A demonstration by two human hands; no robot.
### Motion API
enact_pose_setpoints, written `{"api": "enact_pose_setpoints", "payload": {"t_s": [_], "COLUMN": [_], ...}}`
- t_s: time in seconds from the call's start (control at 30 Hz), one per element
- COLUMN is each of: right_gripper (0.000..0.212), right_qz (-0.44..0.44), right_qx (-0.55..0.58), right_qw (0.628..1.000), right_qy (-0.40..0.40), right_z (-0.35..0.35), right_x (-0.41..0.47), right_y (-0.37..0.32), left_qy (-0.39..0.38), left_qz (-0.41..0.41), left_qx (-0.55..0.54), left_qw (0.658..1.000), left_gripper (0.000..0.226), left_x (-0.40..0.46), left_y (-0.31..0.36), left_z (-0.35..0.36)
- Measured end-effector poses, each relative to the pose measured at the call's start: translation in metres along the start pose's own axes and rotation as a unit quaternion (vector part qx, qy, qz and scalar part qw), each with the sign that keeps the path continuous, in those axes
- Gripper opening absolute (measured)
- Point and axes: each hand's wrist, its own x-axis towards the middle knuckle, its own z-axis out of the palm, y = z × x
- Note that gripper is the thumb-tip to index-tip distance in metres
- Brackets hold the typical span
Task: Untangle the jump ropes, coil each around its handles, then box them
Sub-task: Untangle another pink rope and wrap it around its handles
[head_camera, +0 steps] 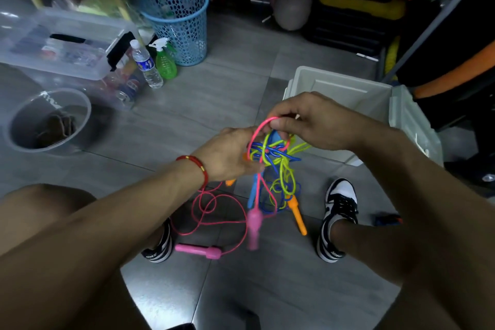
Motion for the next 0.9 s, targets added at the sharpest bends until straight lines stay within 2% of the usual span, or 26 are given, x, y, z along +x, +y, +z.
{"api": "enact_pose_setpoints", "payload": {"t_s": [0.07, 0.1, 0.23, 0.33, 0.43, 0.5, 0.63, 0.77, 0.9], "right_gripper": [0.014, 0.014, 0.013, 0.013, 0.014, 0.023, 0.013, 0.016, 0.01], "right_qz": [0.003, 0.009, 0.041, 0.071, 0.1, 0.121, 0.103, 0.108, 0.137], "right_qx": [0.004, 0.013, 0.027, 0.043, 0.078, 0.101, 0.112, 0.146, 0.204], "right_qw": [1.0, 0.999, 0.998, 0.996, 0.992, 0.987, 0.988, 0.982, 0.966], "right_qy": [0.025, 0.032, 0.04, 0.011, -0.018, -0.013, 0.028, -0.05, -0.084], "right_z": [-0.002, -0.004, -0.006, -0.004, -0.007, -0.009, -0.006, -0.002, 0.0], "right_x": [-0.001, -0.002, -0.007, -0.009, -0.009, -0.008, -0.009, -0.009, -0.007], "right_y": [-0.003, -0.002, 0.008, 0.011, 0.008, 0.007, 0.004, -0.004, -0.001], "left_qy": [0.033, 0.039, 0.018, -0.001, 0.02, 0.02, 0.029, 0.094, 0.134], "left_qz": [-0.022, -0.03, -0.04, -0.05, -0.049, -0.044, -0.02, -0.024, -0.001], "left_qx": [0.023, 0.012, -0.116, -0.236, -0.279, -0.307, -0.315, -0.282, -0.228], "left_qw": [0.999, 0.999, 0.992, 0.971, 0.959, 0.951, 0.949, 0.954, 0.964], "left_gripper": [0.027, 0.022, 0.02, 0.014, 0.014, 0.01, 0.01, 0.019, 0.015], "left_x": [0.002, 0.003, 0.004, 0.002, 0.001, 0.001, 0.0, 0.0, -0.002], "left_y": [0.007, 0.007, -0.006, -0.005, -0.002, -0.002, 0.005, 0.005, 0.006], "left_z": [-0.002, -0.003, -0.006, -0.007, -0.011, -0.013, -0.011, -0.01, -0.007]}}
